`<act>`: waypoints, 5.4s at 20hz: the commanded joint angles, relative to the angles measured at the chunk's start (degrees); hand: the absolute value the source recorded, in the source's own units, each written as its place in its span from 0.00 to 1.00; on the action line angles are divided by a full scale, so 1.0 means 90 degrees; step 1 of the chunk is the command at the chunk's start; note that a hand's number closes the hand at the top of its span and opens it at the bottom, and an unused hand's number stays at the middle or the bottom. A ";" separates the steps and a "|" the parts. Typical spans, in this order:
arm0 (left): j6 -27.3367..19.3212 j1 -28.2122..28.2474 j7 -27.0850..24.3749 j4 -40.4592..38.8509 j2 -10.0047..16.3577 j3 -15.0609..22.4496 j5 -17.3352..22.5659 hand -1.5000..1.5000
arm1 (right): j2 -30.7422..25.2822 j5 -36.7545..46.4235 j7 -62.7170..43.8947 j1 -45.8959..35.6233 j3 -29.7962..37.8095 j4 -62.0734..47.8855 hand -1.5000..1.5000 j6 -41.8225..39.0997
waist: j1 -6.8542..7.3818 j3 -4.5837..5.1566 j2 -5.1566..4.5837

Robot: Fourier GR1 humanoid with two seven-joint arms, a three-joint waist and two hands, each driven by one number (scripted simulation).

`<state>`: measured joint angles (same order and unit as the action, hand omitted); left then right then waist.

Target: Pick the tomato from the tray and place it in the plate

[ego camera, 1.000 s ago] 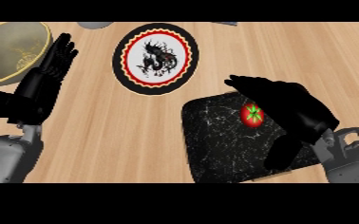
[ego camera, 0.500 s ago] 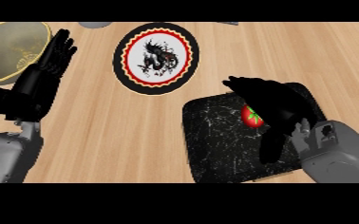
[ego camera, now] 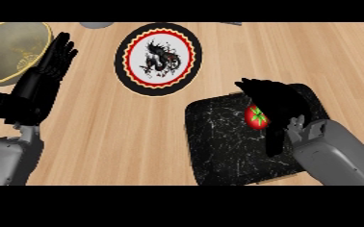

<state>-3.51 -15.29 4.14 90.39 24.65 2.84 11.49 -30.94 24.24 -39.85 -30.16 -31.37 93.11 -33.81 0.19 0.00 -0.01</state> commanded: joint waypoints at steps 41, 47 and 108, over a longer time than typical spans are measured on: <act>0.0306 0.0421 0.0261 0.0406 -0.0472 -0.0600 -0.0587 0.50 | 0.3395 0.6336 -0.4558 0.2931 -0.0032 0.1847 1.00 0.3124 | -0.0272 0.0023 0.0126; 0.0527 -0.0139 0.0547 0.0334 -0.0414 -0.0576 -0.0414 0.50 | 0.3425 0.7080 -0.5028 0.1920 -0.1428 0.2433 1.00 0.3198 | -0.0016 0.0011 0.0050; 0.0718 -0.0811 0.0206 -0.0197 -0.0883 -0.0257 -0.0736 0.50 | 0.3436 0.1483 -0.0902 -0.4193 0.2601 -0.6652 0.00 1.1202 | 0.0640 -0.0002 -0.0144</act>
<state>2.46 -21.96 5.42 88.32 16.03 1.38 4.34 -0.32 40.87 -47.05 -67.24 -7.48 33.94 58.27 7.02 -0.01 -1.81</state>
